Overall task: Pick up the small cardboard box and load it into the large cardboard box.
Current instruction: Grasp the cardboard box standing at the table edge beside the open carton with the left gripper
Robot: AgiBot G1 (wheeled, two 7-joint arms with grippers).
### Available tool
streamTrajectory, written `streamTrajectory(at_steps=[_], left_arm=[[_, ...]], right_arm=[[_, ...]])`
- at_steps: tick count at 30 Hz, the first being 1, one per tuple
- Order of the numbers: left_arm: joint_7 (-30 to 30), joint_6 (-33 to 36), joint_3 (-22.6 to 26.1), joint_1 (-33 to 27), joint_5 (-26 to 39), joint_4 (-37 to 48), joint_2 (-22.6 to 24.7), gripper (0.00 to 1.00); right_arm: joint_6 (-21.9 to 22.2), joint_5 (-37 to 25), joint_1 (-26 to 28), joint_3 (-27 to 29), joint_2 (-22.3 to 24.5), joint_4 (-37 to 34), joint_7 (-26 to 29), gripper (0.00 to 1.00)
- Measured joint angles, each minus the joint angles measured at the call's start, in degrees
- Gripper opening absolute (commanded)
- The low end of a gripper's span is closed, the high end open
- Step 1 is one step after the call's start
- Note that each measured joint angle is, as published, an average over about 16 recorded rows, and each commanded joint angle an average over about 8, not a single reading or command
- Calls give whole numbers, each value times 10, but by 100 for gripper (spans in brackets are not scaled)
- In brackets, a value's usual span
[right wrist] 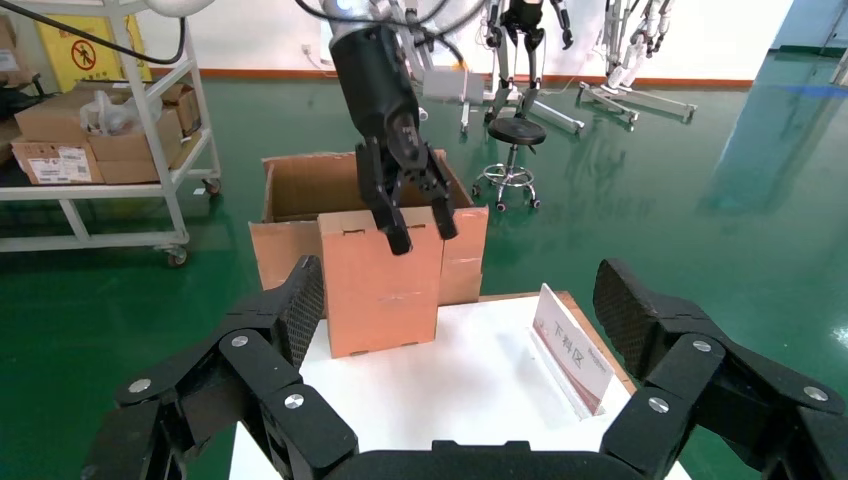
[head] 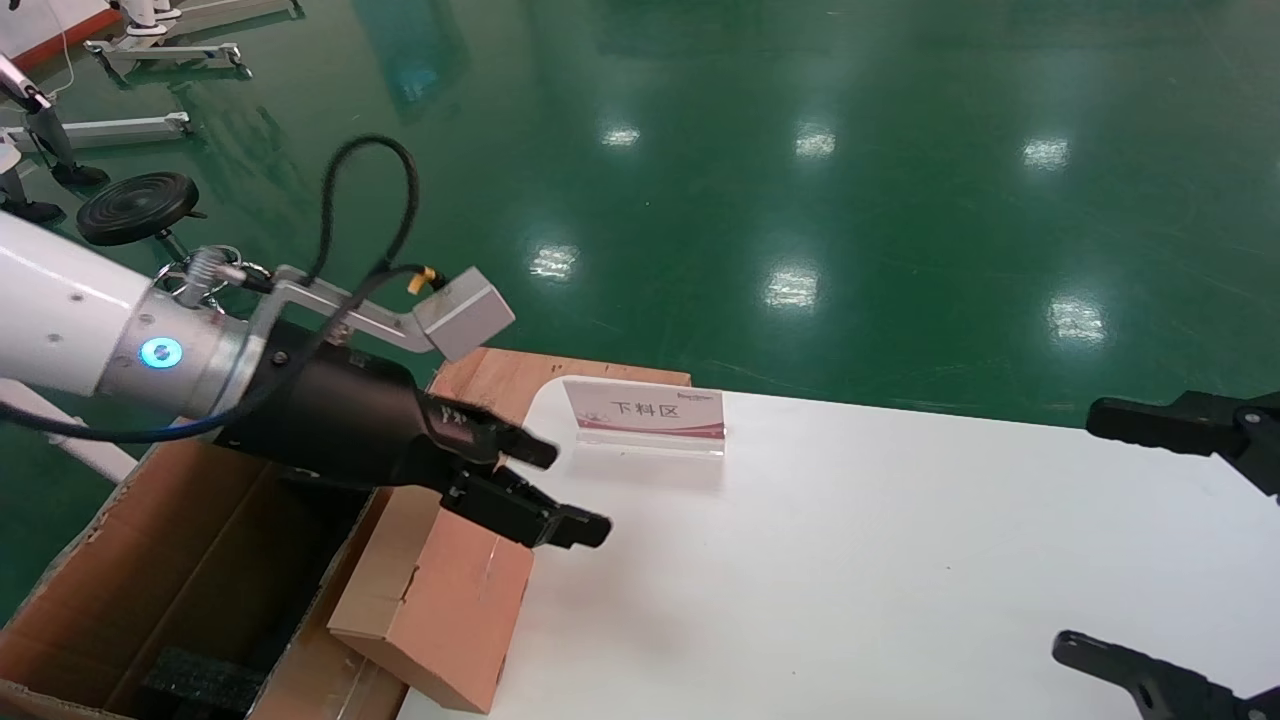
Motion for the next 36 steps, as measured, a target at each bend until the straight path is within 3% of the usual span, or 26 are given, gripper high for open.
streamTrajectory(at_steps=[12,29,36], left_arm=[[-134,12,212,-171,44,0,31,100],[-293,9,604,-424,47,0,127,100],[-315,-10,701,-478,34,-2,145,100]], right_arm=[[0,0,0,-1,0,0,0,100],[1,1,0,-1,1,0,-1,100],[1,1,0,-2,1,0,-1,100]])
